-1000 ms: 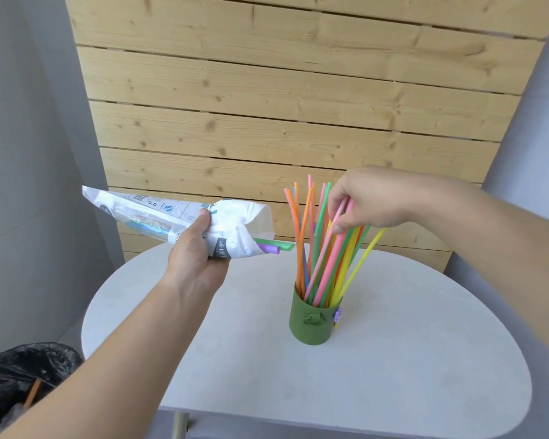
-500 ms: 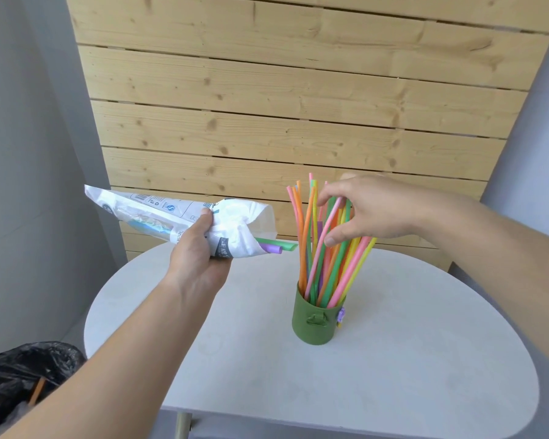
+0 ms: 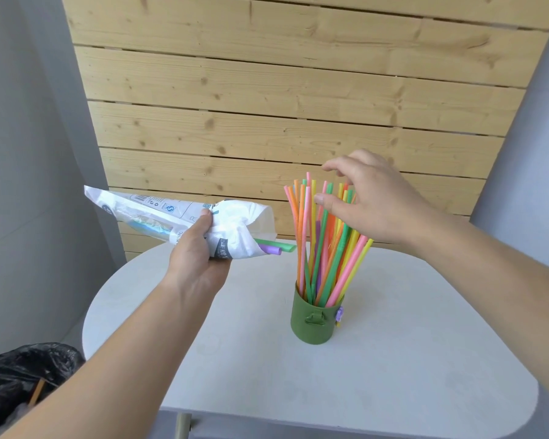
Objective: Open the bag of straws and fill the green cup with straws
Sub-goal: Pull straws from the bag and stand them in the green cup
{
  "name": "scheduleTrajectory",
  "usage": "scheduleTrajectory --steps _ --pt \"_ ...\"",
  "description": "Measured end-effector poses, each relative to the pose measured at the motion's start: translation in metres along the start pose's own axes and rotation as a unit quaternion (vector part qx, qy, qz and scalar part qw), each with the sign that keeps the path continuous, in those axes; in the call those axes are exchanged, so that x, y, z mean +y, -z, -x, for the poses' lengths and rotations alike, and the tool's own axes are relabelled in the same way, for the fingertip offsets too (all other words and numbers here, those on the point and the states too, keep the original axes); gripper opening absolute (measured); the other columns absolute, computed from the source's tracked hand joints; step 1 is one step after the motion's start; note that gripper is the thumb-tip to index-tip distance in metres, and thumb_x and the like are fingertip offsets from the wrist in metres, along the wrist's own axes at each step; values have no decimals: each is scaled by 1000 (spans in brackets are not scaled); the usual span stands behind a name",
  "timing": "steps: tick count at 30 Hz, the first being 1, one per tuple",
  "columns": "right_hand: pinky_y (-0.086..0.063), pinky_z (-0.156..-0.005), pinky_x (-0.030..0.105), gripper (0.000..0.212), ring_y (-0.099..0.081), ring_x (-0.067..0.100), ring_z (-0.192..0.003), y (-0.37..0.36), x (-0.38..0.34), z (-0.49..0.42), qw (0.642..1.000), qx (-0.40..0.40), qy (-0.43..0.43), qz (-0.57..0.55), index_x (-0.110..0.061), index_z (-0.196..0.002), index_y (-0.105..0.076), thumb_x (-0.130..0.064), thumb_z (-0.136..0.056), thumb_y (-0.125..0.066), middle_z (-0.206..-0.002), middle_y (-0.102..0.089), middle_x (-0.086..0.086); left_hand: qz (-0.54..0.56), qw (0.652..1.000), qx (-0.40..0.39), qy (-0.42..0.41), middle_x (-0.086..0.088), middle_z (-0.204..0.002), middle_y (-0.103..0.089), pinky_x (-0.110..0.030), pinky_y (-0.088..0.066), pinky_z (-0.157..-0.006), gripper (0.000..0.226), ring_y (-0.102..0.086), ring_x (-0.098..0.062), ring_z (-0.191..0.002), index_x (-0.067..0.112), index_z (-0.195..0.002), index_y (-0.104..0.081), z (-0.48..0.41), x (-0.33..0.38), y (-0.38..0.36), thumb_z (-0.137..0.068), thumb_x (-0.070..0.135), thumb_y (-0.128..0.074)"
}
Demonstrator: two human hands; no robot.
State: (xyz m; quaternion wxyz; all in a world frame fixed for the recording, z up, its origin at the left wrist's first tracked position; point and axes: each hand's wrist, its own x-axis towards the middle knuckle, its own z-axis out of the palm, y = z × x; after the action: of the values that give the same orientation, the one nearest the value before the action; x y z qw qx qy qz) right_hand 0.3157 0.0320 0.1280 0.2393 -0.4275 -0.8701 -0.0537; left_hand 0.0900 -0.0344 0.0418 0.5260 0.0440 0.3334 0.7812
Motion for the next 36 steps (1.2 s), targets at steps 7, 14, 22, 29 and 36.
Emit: scheduleTrajectory --steps 7,14,22,29,36 --pt "-44 -55 35 52 -56 19 -55 -2 -45 40 965 85 -135 -208 -12 -77 -57 -51 -101 -34 -62 -62 5 -23 998 -32 -39 -4 -120 -78 -42 -60 -100 37 -77 -19 -111 4 -139 -63 5 3 -5 -106 21 -64" --pt "-34 -42 21 69 -49 22 -39 -52 -81 72 596 -139 -452 -649 -9 -115 -54 -69 -95 -29 -77 -66 22 -85 982 -109 -125 -9 -121 -73 -41 -63 -93 53 -76 -26 -111 0 -147 -58 19 9 -19 -101 23 -70" --pt "-34 -34 17 50 -47 16 -42 -80 -80 73 409 -96 -476 -773 -7 -107 -65 -49 -98 -42 -72 -66 18 -213 934 -216 -189 -1 -95 -75 -40 -61 -89 13 -74 -21 -93 15 -112 -69 41 0 -26 -101 9 -67" --pt "-29 -30 15 26 -45 11 -38 -85 -80 77 382 -108 -466 -790 -11 -101 -64 -32 -93 -50 -63 -66 13 -248 904 -279 -210 -5 -99 -72 -35 -60 -82 20 -72 -23 -95 10 -119 -63 45 -2 -28 -99 7 -69" --pt "-35 -33 14 29 -48 10 -43 -83 -79 76 381 -105 -445 -804 -9 -87 -72 -29 -93 -51 -69 -64 12 -245 899 -299 -208 -12 -112 -68 -39 -61 -88 57 -71 -28 -105 -3 -142 -52 51 0 -31 -93 21 -68"
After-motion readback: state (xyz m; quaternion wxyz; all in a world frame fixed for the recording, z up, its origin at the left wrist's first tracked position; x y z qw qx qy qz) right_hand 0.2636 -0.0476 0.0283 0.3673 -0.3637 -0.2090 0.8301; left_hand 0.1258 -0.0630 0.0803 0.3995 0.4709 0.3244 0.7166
